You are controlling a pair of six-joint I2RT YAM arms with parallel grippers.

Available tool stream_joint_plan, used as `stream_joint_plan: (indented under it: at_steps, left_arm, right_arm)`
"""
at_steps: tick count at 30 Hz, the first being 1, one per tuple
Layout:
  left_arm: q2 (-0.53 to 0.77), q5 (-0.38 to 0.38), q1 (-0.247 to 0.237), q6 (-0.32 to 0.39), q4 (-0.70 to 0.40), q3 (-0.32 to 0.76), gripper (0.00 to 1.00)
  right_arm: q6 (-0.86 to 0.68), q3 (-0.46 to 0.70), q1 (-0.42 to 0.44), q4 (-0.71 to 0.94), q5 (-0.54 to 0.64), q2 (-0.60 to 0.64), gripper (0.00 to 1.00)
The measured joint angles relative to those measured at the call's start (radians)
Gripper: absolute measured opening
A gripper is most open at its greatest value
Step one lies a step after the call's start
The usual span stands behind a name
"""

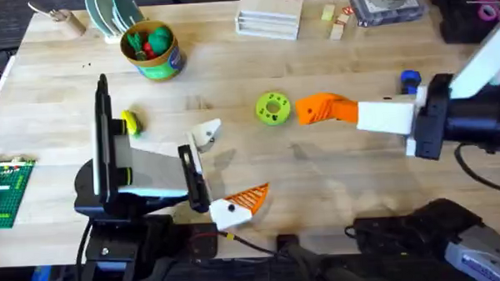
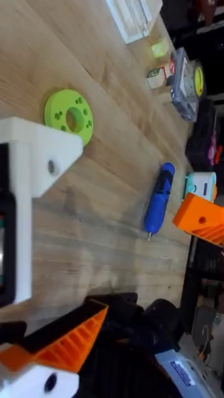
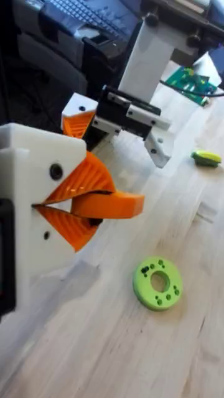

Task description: Pick up the gripper from the table and insert it into the empty holder that is missing its gripper. Then pick up a screw, insert it into the mounting hole, and use the screwdriver to tighten it. Finally, clean up the table by picking up the vegetable and placing it into the bucket.

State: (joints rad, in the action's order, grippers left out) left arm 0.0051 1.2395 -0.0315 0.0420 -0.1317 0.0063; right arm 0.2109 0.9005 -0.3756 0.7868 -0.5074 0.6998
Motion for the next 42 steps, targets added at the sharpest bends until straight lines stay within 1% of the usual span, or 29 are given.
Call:
stream_joint_plan:
  at_steps: [3, 6, 10, 12, 17, 22, 26, 29, 34, 35, 38, 40, 42]
  left_arm:
    - [0.0, -0.039, -0.052, 0.005, 0.008, 0.0, 0.995]
    - [0.0, -0.075, -0.102, 0.007, 0.015, 0.0, 0.995]
    - [0.0, -0.119, -0.156, 0.011, 0.024, 0.0, 0.994]
    - [0.0, -0.137, -0.171, 0.011, 0.027, 0.0, 0.995]
    - [0.0, -0.161, -0.175, 0.011, 0.031, 0.0, 0.995]
    - [0.0, -0.167, -0.175, 0.011, 0.031, 0.0, 0.994]
    - [0.0, -0.167, -0.175, 0.011, 0.031, 0.0, 0.995]
    - [0.0, -0.167, -0.175, 0.011, 0.031, 0.0, 0.994]
    - [0.0, -0.168, -0.175, 0.011, 0.031, 0.0, 0.995]
    - [0.0, -0.168, -0.175, 0.011, 0.031, 0.0, 0.994]
    - [0.0, -0.168, -0.175, 0.011, 0.031, 0.0, 0.995]
    - [0.0, -0.168, -0.175, 0.011, 0.031, 0.0, 0.995]
    - [0.0, -0.168, -0.175, 0.011, 0.031, 0.0, 0.993]
  right_arm:
    - [0.01, 0.0, 0.0, -0.009, -0.058, 0.001, 0.009]
    - [0.046, -0.021, 0.0, -0.081, -0.128, 0.001, 0.009]
    - [0.116, -0.12, 0.0, -0.225, -0.227, 0.002, 0.009]
    - [0.161, -0.189, 0.0, -0.318, -0.285, 0.01, 0.009]
    - [0.297, -0.341, 0.0, -0.509, -0.389, 0.024, 0.009]
    - [0.441, -0.451, 0.0, -0.685, -0.439, 0.029, 0.009]
    - [0.552, -0.51, 0.0, -0.827, -0.459, 0.077, 0.009]
    - [0.624, -0.529, 0.0, -0.934, -0.477, 0.139, 0.009]
    - [0.72, -0.529, 0.0, -1.064, -0.512, 0.265, 0.009]
    - [0.772, -0.531, 0.0, -1.196, -0.544, 0.361, 0.009]
    - [0.823, -0.531, 0.0, -1.334, -0.577, 0.436, 0.009]
    - [0.854, -0.531, 0.0, -1.392, -0.595, 0.478, 0.009]
    - [0.873, -0.531, -0.001, -1.411, -0.603, 0.508, 0.009]
